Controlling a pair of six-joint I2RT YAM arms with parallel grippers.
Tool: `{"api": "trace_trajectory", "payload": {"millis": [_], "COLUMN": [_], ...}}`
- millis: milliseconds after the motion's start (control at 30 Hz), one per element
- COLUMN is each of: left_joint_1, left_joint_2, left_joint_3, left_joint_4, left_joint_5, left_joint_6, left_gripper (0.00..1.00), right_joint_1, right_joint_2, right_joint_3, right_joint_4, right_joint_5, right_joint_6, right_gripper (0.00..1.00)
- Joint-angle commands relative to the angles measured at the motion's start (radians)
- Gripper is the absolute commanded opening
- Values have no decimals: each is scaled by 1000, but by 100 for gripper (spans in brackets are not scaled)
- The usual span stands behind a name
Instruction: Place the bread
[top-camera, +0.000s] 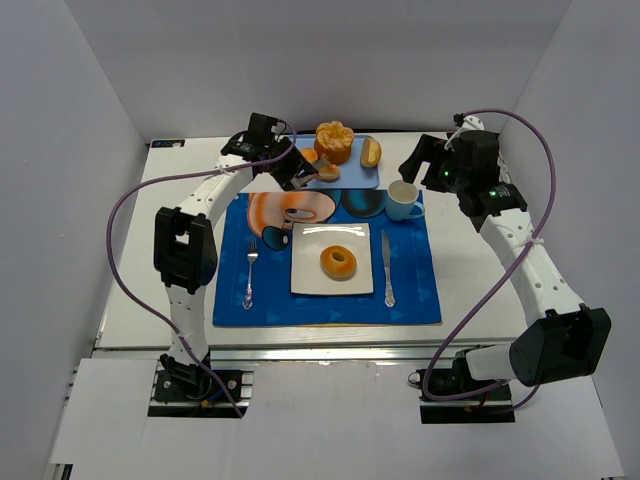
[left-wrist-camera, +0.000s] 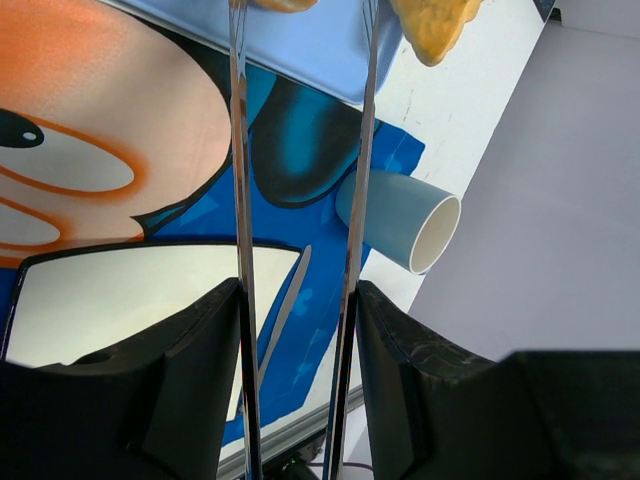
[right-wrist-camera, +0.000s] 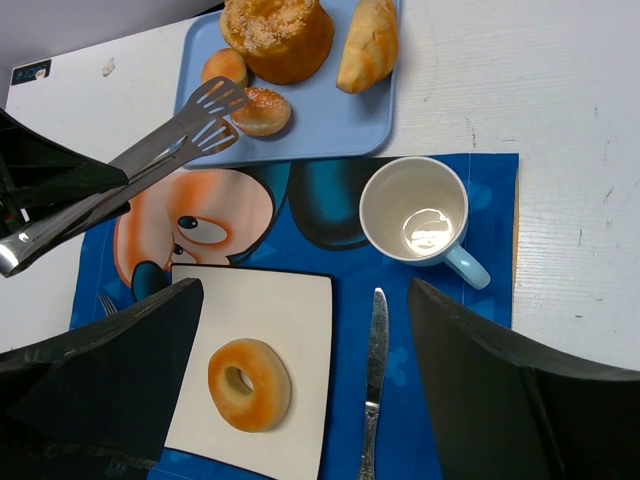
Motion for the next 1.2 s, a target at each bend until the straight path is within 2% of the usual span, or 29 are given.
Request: {"api": "trace_trajectory", "payload": {"millis": [0, 333, 1100, 1167], "left_joint_1": [5, 5, 5, 5], "left_joint_2": [-70, -71, 56, 64], "left_joint_3": [7, -24, 61, 68], "left_joint_4": [-16, 0, 11, 9], "left_joint_5": [3, 5, 32, 31], "left_joint_6": [-1, -9, -6, -4], "left_gripper": [58, 58, 60, 55], "right_joint_1": [1, 1, -1, -1], "right_joint_2": [-30, -26, 13, 13], "right_joint_3": [7, -1, 30, 32], "right_joint_4": [44, 51, 44, 43], "right_joint_5": [-3, -3, 1, 0], "right_joint_6": [-3, 0, -17, -17], "right_gripper": [89, 89, 89, 89]}}
